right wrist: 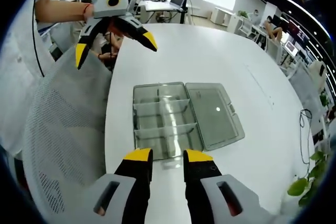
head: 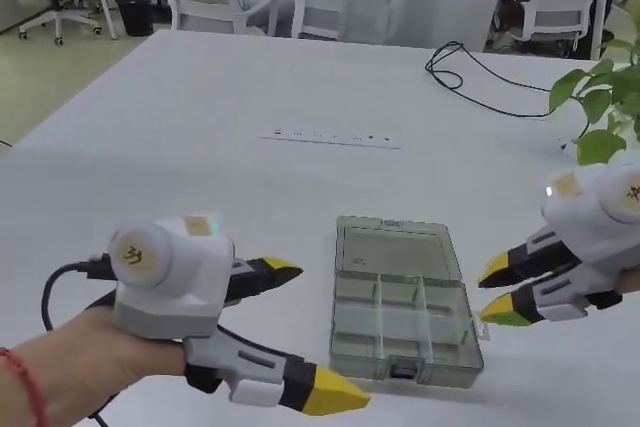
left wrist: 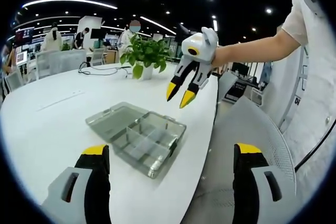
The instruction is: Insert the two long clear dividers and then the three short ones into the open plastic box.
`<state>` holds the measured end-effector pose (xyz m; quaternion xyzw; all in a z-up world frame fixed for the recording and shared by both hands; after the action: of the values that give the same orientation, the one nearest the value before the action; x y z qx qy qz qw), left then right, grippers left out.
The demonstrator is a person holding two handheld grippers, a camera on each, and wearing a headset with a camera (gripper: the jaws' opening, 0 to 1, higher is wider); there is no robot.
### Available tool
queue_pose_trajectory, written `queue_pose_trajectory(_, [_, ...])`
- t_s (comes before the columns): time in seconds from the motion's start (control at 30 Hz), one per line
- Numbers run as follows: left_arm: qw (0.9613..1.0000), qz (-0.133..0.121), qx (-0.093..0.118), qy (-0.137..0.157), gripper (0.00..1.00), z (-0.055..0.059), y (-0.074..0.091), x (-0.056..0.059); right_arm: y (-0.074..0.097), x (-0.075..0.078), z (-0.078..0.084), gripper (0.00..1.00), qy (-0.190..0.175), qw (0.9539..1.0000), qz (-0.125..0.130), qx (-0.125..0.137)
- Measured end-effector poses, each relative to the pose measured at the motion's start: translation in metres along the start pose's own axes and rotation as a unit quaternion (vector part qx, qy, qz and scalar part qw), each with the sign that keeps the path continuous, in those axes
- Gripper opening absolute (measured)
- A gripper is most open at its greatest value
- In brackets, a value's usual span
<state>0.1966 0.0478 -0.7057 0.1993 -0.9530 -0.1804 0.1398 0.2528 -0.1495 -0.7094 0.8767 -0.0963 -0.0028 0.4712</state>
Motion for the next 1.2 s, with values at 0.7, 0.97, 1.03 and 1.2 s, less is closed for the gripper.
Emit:
queue_pose_trajectory(0.7, [0.9995, -0.027, -0.017, -0.004, 1.0, 0.015, 0.013, -0.006, 0.034, -0.035, 0.041, 0.59, -0.1, 0.99, 0.068, 0.074])
queue_pose_trajectory(0.97, [0.9992, -0.032, -0.023, -0.005, 1.0, 0.019, 0.012, -0.006, 0.033, -0.038, 0.055, 0.71, -0.121, 0.9852, 0.086, 0.087])
queue_pose_trajectory(1.03, [0.9992, -0.034, -0.022, -0.005, 1.0, 0.018, 0.012, -0.006, 0.032, -0.037, 0.059, 0.73, -0.125, 0.9841, 0.091, 0.088])
queue_pose_trajectory(1.2, [0.999, -0.038, -0.024, -0.005, 1.0, 0.019, 0.013, -0.007, 0.03, -0.039, 0.063, 0.75, -0.131, 0.983, 0.094, 0.089])
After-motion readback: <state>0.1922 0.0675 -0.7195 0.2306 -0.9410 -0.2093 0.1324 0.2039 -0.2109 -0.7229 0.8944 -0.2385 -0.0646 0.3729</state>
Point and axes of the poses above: the centre of the closed fingertips' face, and the gripper's own axes: y roughly backward along the fingers, x roughly to its right, z roughly out of its underside, the point moved 4 cm from there along y, roughly backward along the fingers, and after that the axes turned 2 degrees about -x, right-handed, at the moved point
